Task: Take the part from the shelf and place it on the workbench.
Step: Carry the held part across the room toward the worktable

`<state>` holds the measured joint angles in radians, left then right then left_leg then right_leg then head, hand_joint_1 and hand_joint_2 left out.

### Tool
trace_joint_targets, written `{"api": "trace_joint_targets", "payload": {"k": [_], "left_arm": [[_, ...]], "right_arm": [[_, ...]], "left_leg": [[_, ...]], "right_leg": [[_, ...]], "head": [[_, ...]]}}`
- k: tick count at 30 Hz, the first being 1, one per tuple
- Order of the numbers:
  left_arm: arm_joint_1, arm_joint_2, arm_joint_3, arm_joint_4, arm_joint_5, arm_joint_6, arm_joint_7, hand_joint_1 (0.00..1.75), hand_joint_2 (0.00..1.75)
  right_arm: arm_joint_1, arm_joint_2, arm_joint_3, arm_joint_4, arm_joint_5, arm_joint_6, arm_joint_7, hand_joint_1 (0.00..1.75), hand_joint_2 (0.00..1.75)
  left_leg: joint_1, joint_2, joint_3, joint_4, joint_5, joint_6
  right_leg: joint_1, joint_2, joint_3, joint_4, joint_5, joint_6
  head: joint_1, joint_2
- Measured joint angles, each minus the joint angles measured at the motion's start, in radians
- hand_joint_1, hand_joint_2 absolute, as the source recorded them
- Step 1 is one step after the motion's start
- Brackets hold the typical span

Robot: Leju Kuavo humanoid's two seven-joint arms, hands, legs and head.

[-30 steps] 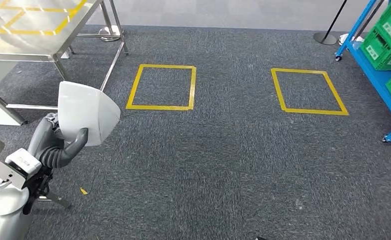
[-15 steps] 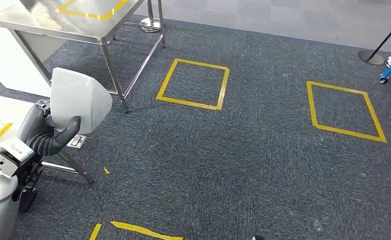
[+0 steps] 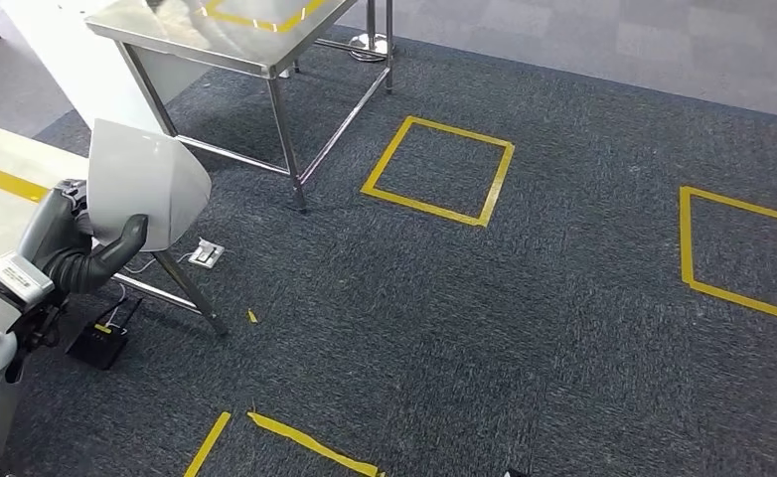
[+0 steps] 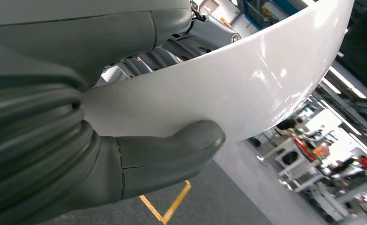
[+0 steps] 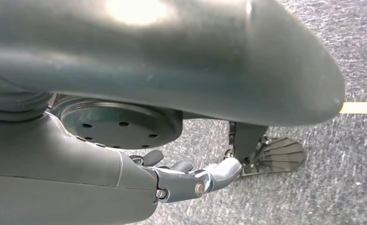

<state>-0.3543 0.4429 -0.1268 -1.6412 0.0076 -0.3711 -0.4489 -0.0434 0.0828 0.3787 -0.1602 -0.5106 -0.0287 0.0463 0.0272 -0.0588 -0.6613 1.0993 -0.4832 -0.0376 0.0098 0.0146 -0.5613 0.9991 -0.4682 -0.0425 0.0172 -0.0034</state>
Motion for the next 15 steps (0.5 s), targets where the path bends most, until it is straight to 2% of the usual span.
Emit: {"api": "trace_joint_targets", "payload": {"k": [1,2,3,4,5,6,7,8,9,10,12,13,15], "left_arm": [[-0.002,0.001,-0.001,0.001,0.001,0.0,0.003,1.75,1.75],[-0.004,0.001,-0.002,0.002,0.003,0.0,0.008,1.75,1.75],[-0.004,0.002,-0.002,0.003,0.005,0.001,0.013,1.75,1.75],[-0.004,0.002,-0.002,0.004,0.007,0.002,0.018,1.75,1.75],[-0.004,0.003,-0.002,0.005,0.009,0.002,0.022,1.75,1.75],[-0.004,0.006,-0.002,0.005,0.011,0.003,0.024,1.75,1.75],[-0.005,0.009,-0.002,0.005,0.012,0.003,0.025,1.75,1.75],[-0.005,0.011,-0.002,0.005,0.013,0.003,0.026,1.75,1.75],[-0.006,0.014,-0.002,0.004,0.015,0.003,0.027,1.75,1.75],[-0.005,0.016,-0.002,0.004,0.015,0.003,0.027,1.75,1.75],[-0.003,0.02,-0.002,0.003,0.016,0.003,0.027,1.75,1.75],[-0.002,0.022,-0.002,0.002,0.016,0.003,0.027,1.75,1.75],[-0.002,0.025,-0.001,0.001,0.017,0.003,0.027,1.75,1.75]], "right_arm": [[0.001,0.0,0.0,0.0,0.0,0.001,0.0,0.0,0.0],[0.002,0.0,0.0,0.0,0.0,0.001,0.001,0.0,0.0],[0.003,0.0,0.0,0.0,0.0,0.002,0.003,0.0,0.0],[0.003,0.0,0.0,0.0,0.0,0.002,0.004,0.0,0.0],[0.003,0.0,0.0,0.0,0.0,0.003,0.004,0.0,0.0],[0.002,0.0,0.0,0.0,0.0,0.004,0.005,0.0,0.0],[0.001,0.0,0.0,0.0,0.001,0.005,0.005,0.0,0.0],[0.0,0.0,0.0,0.0,0.0,0.005,0.005,0.0,0.0],[0.0,0.0,0.0,0.0,0.0,0.005,0.005,0.0,0.0],[-0.001,0.0,0.0,0.0,0.0,0.005,0.005,0.0,0.0],[-0.002,0.0,0.0,0.0,0.001,0.005,0.005,0.0,0.0],[-0.004,0.0,0.0,0.0,0.001,0.004,0.005,0.0,0.0],[-0.006,0.0,0.0,0.0,0.001,0.004,0.005,0.0,0.0]], "left_leg": [[-0.002,0.029,-0.026,0.06,-0.037,-0.002],[-0.002,0.042,-0.054,0.128,-0.071,-0.005],[-0.002,0.046,-0.074,0.183,-0.093,-0.008],[-0.002,0.049,-0.079,0.205,-0.096,-0.011],[-0.002,0.053,-0.062,0.187,-0.081,-0.013],[-0.002,0.064,-0.026,0.132,-0.054,-0.015],[-0.002,0.085,0.016,0.059,-0.03,-0.016],[-0.004,0.102,0.052,-0.003,-0.012,-0.012],[-0.005,0.112,0.074,-0.043,-0.002,-0.006],[-0.008,0.114,0.081,-0.058,-0.001,0.002],[-0.008,0.09,0.075,-0.055,0.005,0.017],[-0.007,0.081,0.073,-0.055,0.007,0.022],[-0.002,0.064,0.068,-0.057,0.013,0.032]], "right_leg": [[0.002,-0.014,-0.001,-0.001,0.001,-0.003],[0.003,-0.029,-0.004,0.0,0.002,-0.005],[0.003,-0.044,-0.007,0.001,0.001,-0.005],[0.003,-0.059,-0.009,0.003,0.001,-0.005],[0.003,-0.073,-0.011,0.005,0.0,-0.005],[0.002,-0.086,-0.012,0.009,-0.002,-0.003],[0.002,-0.098,-0.012,0.014,-0.005,0.001],[0.004,-0.108,-0.014,0.022,-0.009,0.006],[0.006,-0.116,-0.015,0.029,-0.013,0.011],[0.009,-0.125,-0.016,0.033,-0.015,0.016],[0.01,-0.141,-0.017,0.036,-0.016,0.022],[0.008,-0.135,-0.019,0.041,-0.021,0.027],[0.001,-0.086,-0.041,0.097,-0.062,0.04]], "head": [[-0.003,0.0],[-0.004,0.0],[-0.004,0.0],[-0.004,0.0],[-0.004,0.0],[-0.004,0.0],[-0.005,0.0],[-0.004,0.0],[-0.004,0.0],[-0.003,0.0],[-0.002,0.0],[-0.002,0.0],[-0.001,0.0]]}}
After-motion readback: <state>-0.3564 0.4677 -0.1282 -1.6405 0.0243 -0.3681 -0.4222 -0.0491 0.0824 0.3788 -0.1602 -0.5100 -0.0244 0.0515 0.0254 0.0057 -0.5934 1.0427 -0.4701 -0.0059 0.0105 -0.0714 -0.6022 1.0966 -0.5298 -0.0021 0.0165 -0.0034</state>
